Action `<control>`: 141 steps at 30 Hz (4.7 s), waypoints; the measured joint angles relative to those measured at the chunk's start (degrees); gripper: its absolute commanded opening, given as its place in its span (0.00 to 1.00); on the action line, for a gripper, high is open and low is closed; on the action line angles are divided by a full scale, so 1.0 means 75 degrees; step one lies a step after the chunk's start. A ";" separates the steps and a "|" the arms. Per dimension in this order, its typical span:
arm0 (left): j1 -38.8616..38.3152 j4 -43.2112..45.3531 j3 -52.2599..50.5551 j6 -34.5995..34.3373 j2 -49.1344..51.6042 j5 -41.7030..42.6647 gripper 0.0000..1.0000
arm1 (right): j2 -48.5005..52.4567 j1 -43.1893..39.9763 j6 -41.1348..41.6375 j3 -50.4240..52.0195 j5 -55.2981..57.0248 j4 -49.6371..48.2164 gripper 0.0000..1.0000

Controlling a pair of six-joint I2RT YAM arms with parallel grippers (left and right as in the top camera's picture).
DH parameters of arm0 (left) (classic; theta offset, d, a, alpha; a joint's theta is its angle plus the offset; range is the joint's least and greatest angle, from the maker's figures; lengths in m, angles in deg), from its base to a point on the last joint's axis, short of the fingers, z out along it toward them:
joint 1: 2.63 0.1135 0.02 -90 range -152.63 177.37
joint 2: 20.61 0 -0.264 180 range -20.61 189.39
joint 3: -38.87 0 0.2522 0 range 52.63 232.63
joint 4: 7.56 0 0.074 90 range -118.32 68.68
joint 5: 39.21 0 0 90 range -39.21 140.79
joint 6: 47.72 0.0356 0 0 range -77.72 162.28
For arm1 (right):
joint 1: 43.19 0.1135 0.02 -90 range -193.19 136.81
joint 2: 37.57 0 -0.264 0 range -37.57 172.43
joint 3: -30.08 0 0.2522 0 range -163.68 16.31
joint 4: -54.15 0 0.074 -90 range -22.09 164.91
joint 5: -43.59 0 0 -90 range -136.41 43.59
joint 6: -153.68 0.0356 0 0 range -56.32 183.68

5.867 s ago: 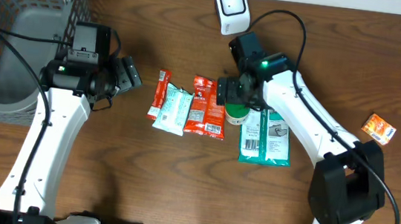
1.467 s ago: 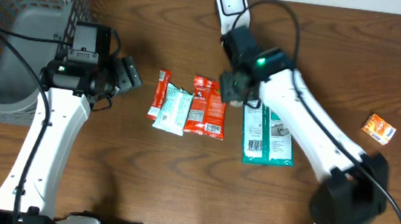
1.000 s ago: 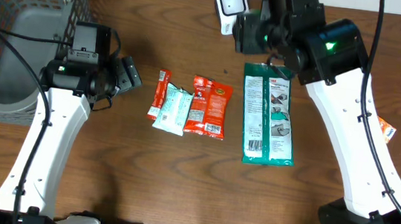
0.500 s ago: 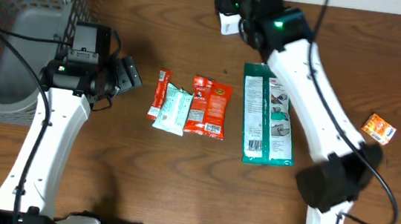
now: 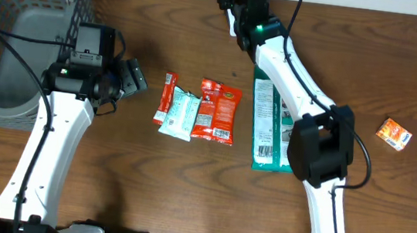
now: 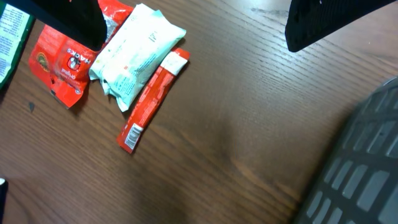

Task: Scan the item barcode
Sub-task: 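Lift the jar to the white scanner with the right gripper, then carry the green-lidded jar right and set it beside the Kleenex pack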

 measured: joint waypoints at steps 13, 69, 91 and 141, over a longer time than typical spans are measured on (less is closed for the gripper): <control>0.0000 0.0006 0.0000 0.0000 0.0000 -0.0003 0.92 | 0.0650 -0.0545 -0.0117 0.0009 -0.0073 -0.1113 0.20; 0.0000 0.0006 0.0000 0.0000 0.0000 -0.0003 0.92 | -0.2815 -0.1160 -0.0119 0.0061 -0.1128 0.9643 0.11; 0.0000 0.0000 0.0000 0.0000 0.0000 -0.0003 0.92 | -0.2754 -0.3232 -0.0119 0.3689 -0.1128 0.7495 0.09; 0.0000 0.0003 0.0000 0.0000 0.0000 -0.0003 0.92 | -0.2754 -0.7152 -0.0143 0.5144 -0.1329 0.5435 0.92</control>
